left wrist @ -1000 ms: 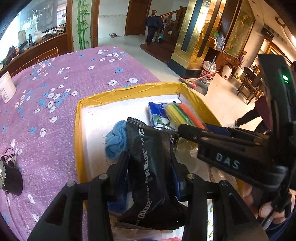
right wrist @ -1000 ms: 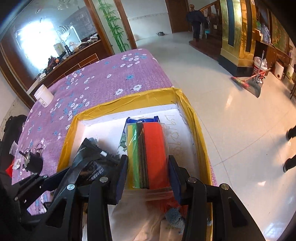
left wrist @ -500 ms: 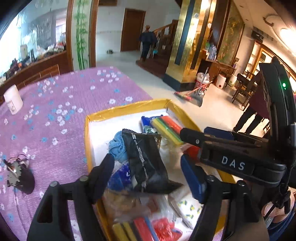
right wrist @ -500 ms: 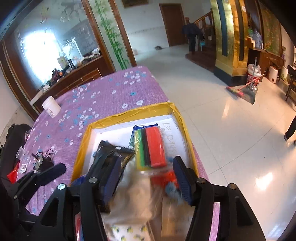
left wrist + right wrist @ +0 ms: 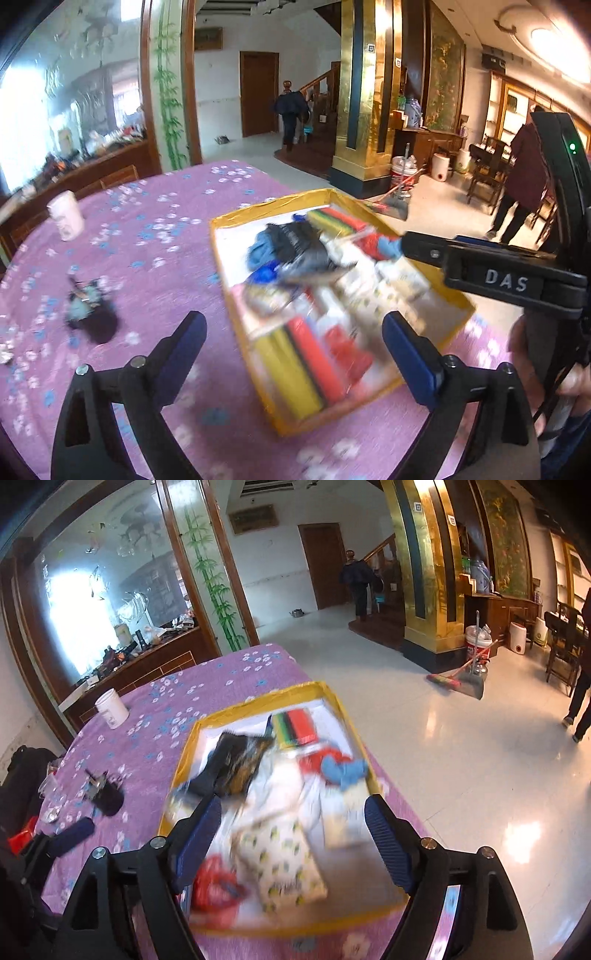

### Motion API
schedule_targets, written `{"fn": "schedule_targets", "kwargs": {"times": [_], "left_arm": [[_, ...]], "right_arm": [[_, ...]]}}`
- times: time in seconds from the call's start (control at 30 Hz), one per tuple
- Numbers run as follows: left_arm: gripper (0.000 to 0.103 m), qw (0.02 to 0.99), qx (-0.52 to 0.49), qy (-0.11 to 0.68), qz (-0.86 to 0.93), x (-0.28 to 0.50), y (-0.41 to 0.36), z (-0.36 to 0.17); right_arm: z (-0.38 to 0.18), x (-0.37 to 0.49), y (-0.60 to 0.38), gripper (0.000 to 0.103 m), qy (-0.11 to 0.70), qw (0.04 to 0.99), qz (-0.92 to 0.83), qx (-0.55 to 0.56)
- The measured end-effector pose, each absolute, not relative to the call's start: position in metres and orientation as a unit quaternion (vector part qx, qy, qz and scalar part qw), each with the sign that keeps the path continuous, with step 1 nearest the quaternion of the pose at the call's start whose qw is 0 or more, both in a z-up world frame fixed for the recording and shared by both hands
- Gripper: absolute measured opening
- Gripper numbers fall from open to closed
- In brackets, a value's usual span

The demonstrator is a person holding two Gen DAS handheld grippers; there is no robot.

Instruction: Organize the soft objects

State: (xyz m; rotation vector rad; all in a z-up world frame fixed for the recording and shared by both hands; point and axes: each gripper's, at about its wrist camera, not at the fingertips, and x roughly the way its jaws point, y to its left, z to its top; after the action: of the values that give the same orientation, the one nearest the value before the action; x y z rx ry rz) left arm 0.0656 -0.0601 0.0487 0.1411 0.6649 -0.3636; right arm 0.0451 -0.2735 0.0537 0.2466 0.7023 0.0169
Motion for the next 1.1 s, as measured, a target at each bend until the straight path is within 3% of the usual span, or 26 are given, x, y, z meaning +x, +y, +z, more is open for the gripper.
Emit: {"fn": "schedule_targets", "kwargs": {"times": [0.27, 0.47, 1.1], "left_arm": [[0.098, 0.943, 0.147, 0.283, -0.099, 0.0, -0.039, 0.035], [0.103, 0.942, 0.136, 0.297, -0.079, -0.032, -0.03, 0.02], [0.103, 0.942, 0.117, 0.313, -0.016, -0.02, -0.011, -0.005]], "right_arm": [[0.043, -0.027, -0.245, 0.084, 0.309, 0.946, 0.002, 0.1], [0.027, -0.068, -0.224, 0.087, 0.28, 0.957, -0.046, 0.065], [0.021, -0.076, -0.204, 0.087, 0.249, 0.966, -0.054, 0.031]]}}
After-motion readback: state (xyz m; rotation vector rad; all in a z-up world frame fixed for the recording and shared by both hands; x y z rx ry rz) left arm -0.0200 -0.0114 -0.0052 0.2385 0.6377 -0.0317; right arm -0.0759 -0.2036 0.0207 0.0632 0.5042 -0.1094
